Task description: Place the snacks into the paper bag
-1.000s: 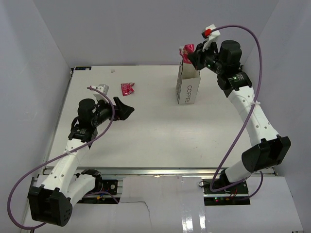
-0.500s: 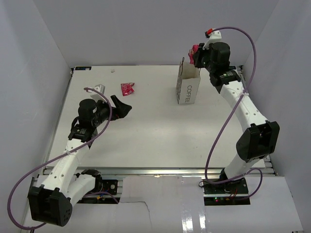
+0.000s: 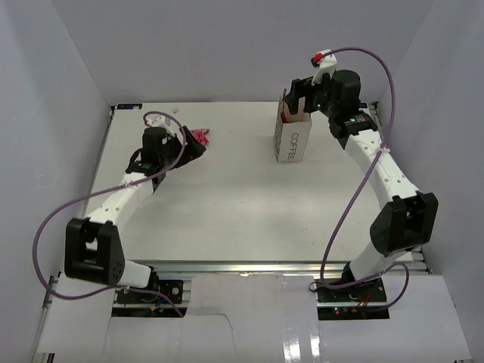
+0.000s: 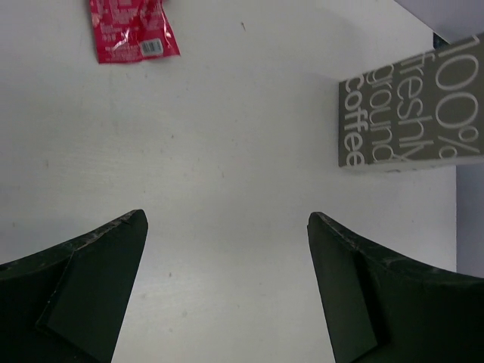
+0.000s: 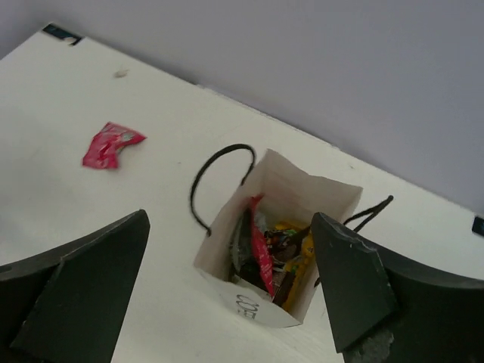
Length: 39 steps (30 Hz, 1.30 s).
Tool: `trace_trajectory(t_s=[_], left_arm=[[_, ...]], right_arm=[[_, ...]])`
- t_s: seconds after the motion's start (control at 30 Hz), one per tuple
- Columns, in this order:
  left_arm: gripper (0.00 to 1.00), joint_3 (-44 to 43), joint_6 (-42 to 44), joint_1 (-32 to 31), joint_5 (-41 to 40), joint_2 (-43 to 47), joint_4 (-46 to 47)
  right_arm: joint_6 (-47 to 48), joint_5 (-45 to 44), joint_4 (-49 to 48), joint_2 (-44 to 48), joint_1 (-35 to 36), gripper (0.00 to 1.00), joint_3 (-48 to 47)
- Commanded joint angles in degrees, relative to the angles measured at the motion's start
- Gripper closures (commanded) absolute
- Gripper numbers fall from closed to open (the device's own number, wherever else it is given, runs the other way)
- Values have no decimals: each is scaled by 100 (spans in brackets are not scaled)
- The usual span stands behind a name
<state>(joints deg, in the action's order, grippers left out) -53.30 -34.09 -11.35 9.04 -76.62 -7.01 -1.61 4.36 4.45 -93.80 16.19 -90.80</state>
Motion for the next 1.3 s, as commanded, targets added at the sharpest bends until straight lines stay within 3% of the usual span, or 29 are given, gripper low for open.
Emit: trace_trajectory(t_s=[0.0, 0.1, 0.13, 0.17, 0.27, 0.47, 0.63, 0.83, 1.0, 1.1, 1.27], left_arm=[[2, -873, 50, 46, -402, -957, 7], [2, -1778, 533, 37, -569, -2152, -283], [3, -1998, 909, 37, -596, -2443, -423], [3, -2392, 1139, 46, -596, -2933, -477], [5, -2799, 1720, 37, -640, -3594, -425], [6, -4045, 2238, -59, -1325, -4631, -187], [8, -4688, 2740, -156, -1983, -5266, -310], [15, -5786, 2855, -165, -2029, -6136, -1021], [23, -6113, 2969, -165, -2046, -6409, -1215], [36, -6175, 3074, -165, -1968, -6462, -1251], [75, -6000, 3127, -165, -1678, -6357, -1224]], right_arm=[[1571, 2966, 37, 844, -246, 6, 106], [2873, 4838, 959, 1389, -441, 5, 755], [3407, 5203, 1884, 1652, -467, 5, 949], [4561, 5398, 2398, 1794, -467, 7, 1403], [5529, 5236, 3299, 2496, -467, 8, 2667], [5584, 4899, 3352, 3622, -493, 8, 4139], [5504, 4952, 3299, 3658, -537, 8, 4308], [5522, 4916, 3273, 3518, -546, 8, 4238], [5390, 5057, 3142, 3412, -555, 8, 4282], [5329, 5119, 3080, 3333, -555, 8, 4282], [5206, 5198, 2966, 3193, -555, 8, 4220]])
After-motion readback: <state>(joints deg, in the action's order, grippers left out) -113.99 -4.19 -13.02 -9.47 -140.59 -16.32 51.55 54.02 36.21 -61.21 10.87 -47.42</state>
